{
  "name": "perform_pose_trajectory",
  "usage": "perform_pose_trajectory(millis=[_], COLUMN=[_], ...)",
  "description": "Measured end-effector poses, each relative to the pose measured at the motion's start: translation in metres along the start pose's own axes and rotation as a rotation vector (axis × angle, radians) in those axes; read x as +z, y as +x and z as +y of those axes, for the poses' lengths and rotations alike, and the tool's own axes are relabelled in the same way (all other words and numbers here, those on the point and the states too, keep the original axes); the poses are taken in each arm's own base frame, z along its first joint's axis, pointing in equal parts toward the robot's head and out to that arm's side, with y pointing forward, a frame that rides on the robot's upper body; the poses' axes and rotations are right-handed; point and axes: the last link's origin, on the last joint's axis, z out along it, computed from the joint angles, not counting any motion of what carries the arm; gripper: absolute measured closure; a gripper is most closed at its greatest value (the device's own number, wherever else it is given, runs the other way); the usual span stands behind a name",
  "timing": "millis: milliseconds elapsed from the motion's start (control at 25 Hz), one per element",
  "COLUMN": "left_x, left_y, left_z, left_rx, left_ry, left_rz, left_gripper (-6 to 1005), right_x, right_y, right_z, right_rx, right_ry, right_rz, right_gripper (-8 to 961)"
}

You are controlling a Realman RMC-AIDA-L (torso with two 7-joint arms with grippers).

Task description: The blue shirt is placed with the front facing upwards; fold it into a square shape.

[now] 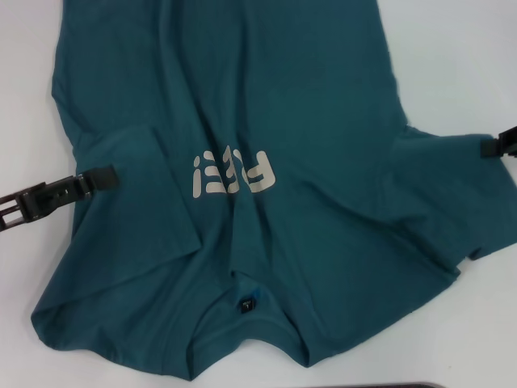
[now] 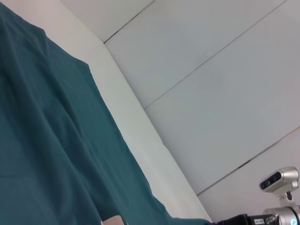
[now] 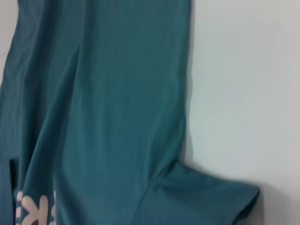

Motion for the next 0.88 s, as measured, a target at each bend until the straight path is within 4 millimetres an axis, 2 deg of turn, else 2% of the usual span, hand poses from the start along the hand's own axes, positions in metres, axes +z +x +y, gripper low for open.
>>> perform_pose_trajectory(millis=[600, 880], left_x=[0.001, 0.000], left_y=[0.001, 0.002], left_z=[0.001, 0.001], left_rx=[-0.017, -0.016], left_ry=[-0.007, -0.004], left_rz=[0.002, 0.016], left_gripper=[51, 51], right_x=[0.001, 0.012], right_y=[-0.038, -0.035], right_z=[0.025, 0.044], right_rx=[-0.092, -0.120], right_ry=[0.031, -0.029], right_rz=[-0.026, 0.050], right_gripper=[941, 941])
